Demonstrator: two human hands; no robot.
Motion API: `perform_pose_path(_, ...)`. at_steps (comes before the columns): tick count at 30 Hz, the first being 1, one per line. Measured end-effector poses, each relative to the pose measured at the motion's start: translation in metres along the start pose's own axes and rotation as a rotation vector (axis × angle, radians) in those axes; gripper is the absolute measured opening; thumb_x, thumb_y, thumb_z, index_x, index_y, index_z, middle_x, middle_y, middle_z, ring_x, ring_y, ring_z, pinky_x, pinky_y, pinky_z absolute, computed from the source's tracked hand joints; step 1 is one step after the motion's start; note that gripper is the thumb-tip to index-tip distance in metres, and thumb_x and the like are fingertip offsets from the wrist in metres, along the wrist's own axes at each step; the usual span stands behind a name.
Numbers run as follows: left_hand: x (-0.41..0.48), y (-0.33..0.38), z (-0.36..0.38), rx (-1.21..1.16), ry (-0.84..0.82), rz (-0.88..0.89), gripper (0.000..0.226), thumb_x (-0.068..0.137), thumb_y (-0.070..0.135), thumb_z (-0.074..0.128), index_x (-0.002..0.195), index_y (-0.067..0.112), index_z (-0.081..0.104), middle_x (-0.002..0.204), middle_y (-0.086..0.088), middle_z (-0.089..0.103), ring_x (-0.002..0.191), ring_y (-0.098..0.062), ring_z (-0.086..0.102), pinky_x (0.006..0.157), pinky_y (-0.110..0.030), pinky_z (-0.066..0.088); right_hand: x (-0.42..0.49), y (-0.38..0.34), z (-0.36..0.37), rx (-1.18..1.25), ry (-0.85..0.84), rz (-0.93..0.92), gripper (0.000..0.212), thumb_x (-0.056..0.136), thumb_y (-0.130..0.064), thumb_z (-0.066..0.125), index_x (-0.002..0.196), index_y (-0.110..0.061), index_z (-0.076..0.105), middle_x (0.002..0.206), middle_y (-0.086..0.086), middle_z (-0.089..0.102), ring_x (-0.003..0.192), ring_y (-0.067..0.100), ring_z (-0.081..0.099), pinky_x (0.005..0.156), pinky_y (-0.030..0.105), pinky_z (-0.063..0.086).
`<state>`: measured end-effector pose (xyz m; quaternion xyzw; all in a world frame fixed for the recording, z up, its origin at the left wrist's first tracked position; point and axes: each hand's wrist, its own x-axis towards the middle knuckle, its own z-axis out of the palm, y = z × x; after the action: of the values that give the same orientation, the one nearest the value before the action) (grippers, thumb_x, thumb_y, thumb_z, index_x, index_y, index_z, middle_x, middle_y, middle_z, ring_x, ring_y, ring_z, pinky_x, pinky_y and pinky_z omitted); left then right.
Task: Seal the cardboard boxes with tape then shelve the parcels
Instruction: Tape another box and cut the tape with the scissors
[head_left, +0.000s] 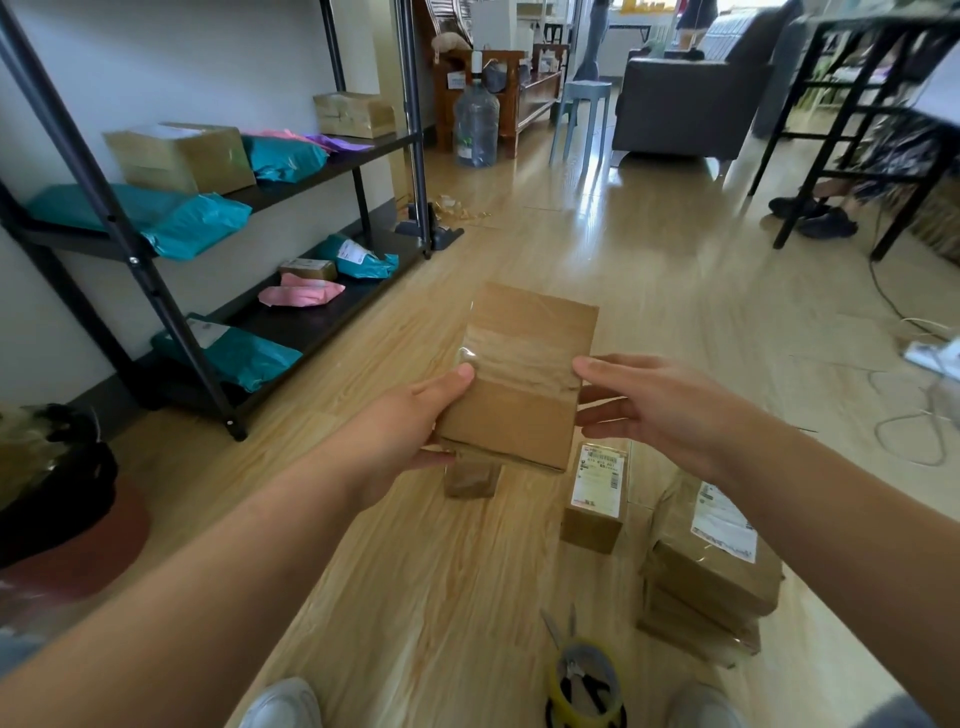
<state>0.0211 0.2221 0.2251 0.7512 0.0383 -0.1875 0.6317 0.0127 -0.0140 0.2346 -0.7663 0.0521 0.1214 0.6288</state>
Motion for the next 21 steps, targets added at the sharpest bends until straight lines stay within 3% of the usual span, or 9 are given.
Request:
perform_pose_path(2,0.000,-0.002,0.003,-0.030,-0.004,-0.001,0.019,0.098,0.047,0.052,0.105,0.032,0.063,0.103,0.010,0.071,0.100,-0.009,0.067,0.096,-0.039,0.055,-0.001,0.001,0.003,-0.064,0.000,-0.020,0.036,0.092,-0.032,0.069,0.123,-0.014,0.067,0.107,0.005,0.076,0.101,0.026,0.072,0.094,0.039,0.057)
perform_pose_path(6,0.000,-0.002,0.010,-0.080,0.045,0.005,0.019,0.099,0.044,0.052,0.096,0.029,0.063,0.104,0.008,0.069,0.102,-0.012,0.065,0.096,-0.042,0.055,0.001,0.003,0.009,-0.187,0.111,-0.036,0.058,0.084,-0.042,0.077,0.135,-0.019,0.061,0.099,-0.004,0.077,0.088,0.015,0.074,0.099,0.042,0.054)
perform_pose_path(9,-0.001,-0.001,0.014,-0.111,0.046,-0.020,0.021,0.096,0.045,0.057,0.103,0.027,0.066,0.111,-0.001,0.070,0.103,-0.019,0.067,0.090,-0.042,0.058,-0.002,0.001,0.014,-0.190,0.178,-0.064,0.052,0.084,-0.047,0.074,0.128,-0.022,0.064,0.101,-0.005,0.075,0.087,0.013,0.074,0.085,0.034,0.058)
perform_pose_path(11,-0.003,-0.001,0.016,-0.085,0.049,-0.013,0.025,0.093,0.042,0.062,0.110,0.025,0.065,0.114,-0.002,0.068,0.103,-0.021,0.066,0.089,-0.042,0.058,-0.005,0.001,0.017,-0.184,0.229,-0.079,0.041,0.085,-0.041,0.076,0.121,-0.021,0.066,0.098,-0.005,0.075,0.083,0.013,0.073,0.078,0.028,0.058)
perform_pose_path(16,-0.007,-0.002,0.021,0.039,0.126,-0.005,0.051,0.080,0.051,0.073,0.116,0.020,0.053,0.103,0.003,0.066,0.092,-0.016,0.066,0.084,-0.041,0.058,-0.005,0.004,0.025,-0.140,0.243,-0.088,0.035,0.083,-0.030,0.080,0.116,-0.020,0.072,0.093,-0.001,0.076,0.080,0.014,0.074,0.083,0.032,0.059)
perform_pose_path(19,-0.007,-0.003,0.021,0.026,0.142,-0.022,0.057,0.080,0.049,0.074,0.123,0.019,0.051,0.108,0.000,0.066,0.091,-0.016,0.067,0.080,-0.039,0.060,-0.005,0.004,0.028,-0.141,0.216,-0.075,0.039,0.084,-0.037,0.078,0.119,-0.022,0.069,0.095,-0.003,0.075,0.081,0.013,0.073,0.075,0.025,0.057)
perform_pose_path(21,-0.007,-0.003,0.023,0.030,0.086,-0.041,0.062,0.080,0.048,0.074,0.129,0.022,0.046,0.114,0.000,0.064,0.093,-0.017,0.067,0.068,-0.031,0.061,-0.004,0.005,0.030,-0.168,0.241,-0.069,0.044,0.081,-0.048,0.077,0.116,-0.023,0.065,0.097,-0.005,0.071,0.083,0.011,0.070,0.072,0.024,0.055)
